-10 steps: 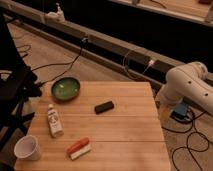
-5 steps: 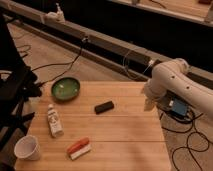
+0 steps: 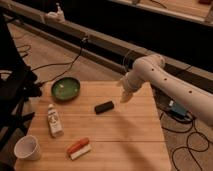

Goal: Drag the ceramic bowl in a circle

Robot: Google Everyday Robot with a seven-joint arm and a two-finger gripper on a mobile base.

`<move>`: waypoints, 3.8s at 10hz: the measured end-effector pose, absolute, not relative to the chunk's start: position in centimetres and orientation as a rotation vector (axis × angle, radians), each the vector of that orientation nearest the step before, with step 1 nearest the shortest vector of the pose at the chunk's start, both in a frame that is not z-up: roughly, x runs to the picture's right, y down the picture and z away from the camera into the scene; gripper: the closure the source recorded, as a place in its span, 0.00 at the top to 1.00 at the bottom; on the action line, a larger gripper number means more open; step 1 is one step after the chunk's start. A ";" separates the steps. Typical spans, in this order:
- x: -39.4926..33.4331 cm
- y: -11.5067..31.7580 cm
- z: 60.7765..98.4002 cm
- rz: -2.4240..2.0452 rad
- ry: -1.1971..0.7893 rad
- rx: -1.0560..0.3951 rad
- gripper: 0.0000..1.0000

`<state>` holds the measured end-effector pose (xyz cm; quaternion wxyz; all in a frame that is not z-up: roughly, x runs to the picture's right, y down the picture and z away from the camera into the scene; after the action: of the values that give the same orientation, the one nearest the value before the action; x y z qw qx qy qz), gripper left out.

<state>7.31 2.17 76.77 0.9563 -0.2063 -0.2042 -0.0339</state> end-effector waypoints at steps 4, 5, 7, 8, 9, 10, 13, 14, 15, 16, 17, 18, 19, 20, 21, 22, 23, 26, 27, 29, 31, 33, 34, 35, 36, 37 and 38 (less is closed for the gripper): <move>6.7 2.2 76.7 -0.077 -0.428 -0.420 0.65; 6.9 2.3 76.7 -0.077 -0.425 -0.423 0.65; 8.0 1.8 77.6 -0.058 -0.402 -0.428 0.65; 7.7 1.3 78.5 -0.060 -0.401 -0.428 0.65; 6.5 0.9 79.8 -0.089 -0.412 -0.433 0.65; 5.2 0.8 80.7 -0.118 -0.422 -0.441 0.65; 0.1 1.0 84.3 -0.208 -0.479 -0.466 0.65; -1.5 0.8 85.4 -0.227 -0.498 -0.458 0.65; -3.1 0.3 86.4 -0.244 -0.518 -0.441 0.65; -4.8 -0.1 87.3 -0.259 -0.545 -0.419 0.65; -6.5 -0.5 88.0 -0.274 -0.572 -0.402 0.65; -8.3 -0.6 88.6 -0.290 -0.603 -0.390 0.65; -10.3 -0.5 89.0 -0.312 -0.637 -0.382 0.65; -11.6 -0.5 89.1 -0.331 -0.663 -0.378 0.65; -13.1 -0.3 89.2 -0.357 -0.693 -0.376 0.65; -14.5 -0.1 89.3 -0.381 -0.719 -0.378 0.65; -15.8 0.3 89.4 -0.407 -0.744 -0.384 0.65; -18.6 1.6 90.9 -0.455 -0.791 -0.419 0.65; -18.8 1.9 91.5 -0.455 -0.794 -0.432 0.65; -18.9 3.3 93.3 -0.444 -0.802 -0.486 0.65; -19.1 4.3 94.9 -0.428 -0.803 -0.531 0.64; -19.5 5.0 96.2 -0.403 -0.802 -0.566 0.47; -19.6 5.0 96.7 -0.394 -0.800 -0.572 0.38; -19.4 4.9 97.0 -0.387 -0.793 -0.578 0.28; -19.0 4.6 97.2 -0.378 -0.784 -0.580 0.18; -18.4 4.5 97.2 -0.362 -0.775 -0.588 0.08; -17.3 4.5 96.8 -0.336 -0.768 -0.615 0.01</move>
<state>-17.27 4.53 96.79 0.8678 -0.2940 -0.3670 -0.1606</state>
